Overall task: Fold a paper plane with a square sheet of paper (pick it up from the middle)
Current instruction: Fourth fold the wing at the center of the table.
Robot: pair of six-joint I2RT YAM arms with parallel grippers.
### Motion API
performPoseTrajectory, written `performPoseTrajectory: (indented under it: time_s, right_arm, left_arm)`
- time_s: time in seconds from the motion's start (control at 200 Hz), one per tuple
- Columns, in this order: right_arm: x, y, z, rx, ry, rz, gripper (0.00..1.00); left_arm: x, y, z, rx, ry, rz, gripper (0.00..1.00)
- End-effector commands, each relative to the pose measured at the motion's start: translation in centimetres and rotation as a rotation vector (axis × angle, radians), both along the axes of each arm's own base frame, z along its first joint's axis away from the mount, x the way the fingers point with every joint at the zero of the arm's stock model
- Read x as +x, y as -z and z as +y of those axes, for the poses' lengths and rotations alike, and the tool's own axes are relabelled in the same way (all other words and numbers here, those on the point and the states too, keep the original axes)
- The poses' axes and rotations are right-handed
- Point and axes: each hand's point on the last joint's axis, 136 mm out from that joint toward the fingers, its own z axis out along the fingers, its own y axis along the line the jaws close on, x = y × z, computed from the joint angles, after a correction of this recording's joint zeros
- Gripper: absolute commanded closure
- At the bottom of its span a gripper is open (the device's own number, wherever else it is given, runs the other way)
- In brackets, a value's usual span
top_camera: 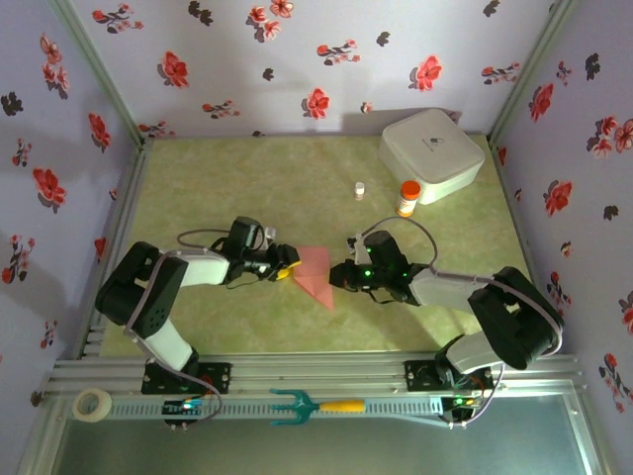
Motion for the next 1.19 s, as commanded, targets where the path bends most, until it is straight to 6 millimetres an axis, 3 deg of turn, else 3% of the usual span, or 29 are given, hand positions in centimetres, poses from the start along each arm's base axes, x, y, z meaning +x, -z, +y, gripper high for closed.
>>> performPoseTrajectory:
  time_s: [0.0, 0.22, 0.355, 0.445, 0.545, 0.6, 0.67, 0.82, 0.975, 1.19]
  right_arm:
    - [0.1, -0.7, 0.0, 0.034, 0.002, -0.009, 0.94]
    - [0.1, -0.4, -0.2, 0.029, 0.006, -0.003, 0.93]
    - [0.1, -0.2, -0.6, 0.004, 0.013, -0.001, 0.89]
    - [0.3, 0.1, -1.0, -0.039, 0.022, -0.006, 0.85]
    - [0.6, 0.0, -1.6, -0.091, 0.036, -0.017, 0.8]
    - [0.7, -0.2, -2.0, -0.118, 0.043, -0.029, 0.78]
    - [1.3, -0.5, -2.8, -0.159, 0.084, -0.056, 0.68]
    - [3.0, -1.5, -5.5, -0.267, 0.214, -0.159, 0.58]
    - [4.7, -2.6, -8.0, -0.368, 0.299, -0.31, 0.56]
    - [4.9, -4.7, -8.4, -0.4, 0.277, -0.381, 0.56]
  left_arm:
    - [0.7, -0.8, -0.8, -0.062, 0.009, -0.013, 0.61]
    - [0.7, -0.7, -1.1, -0.094, 0.006, -0.009, 0.7]
    - [0.7, -1.0, -0.9, -0.09, -0.006, -0.025, 0.82]
    - [0.8, -1.2, -0.5, -0.079, -0.027, -0.041, 0.95]
    - [0.8, -1.4, 0.0, -0.063, -0.046, -0.056, 0.99]
    - [0.7, -1.4, 0.3, -0.05, -0.059, -0.06, 1.0]
    - [0.6, -1.6, 0.6, -0.037, -0.072, -0.072, 1.0]
    - [0.9, -2.3, 1.5, 0.037, -0.122, -0.119, 1.0]
    - [1.7, -2.8, 1.8, 0.072, -0.161, -0.155, 1.0]
    - [1.7, -3.6, 1.9, 0.074, -0.172, -0.168, 1.0]
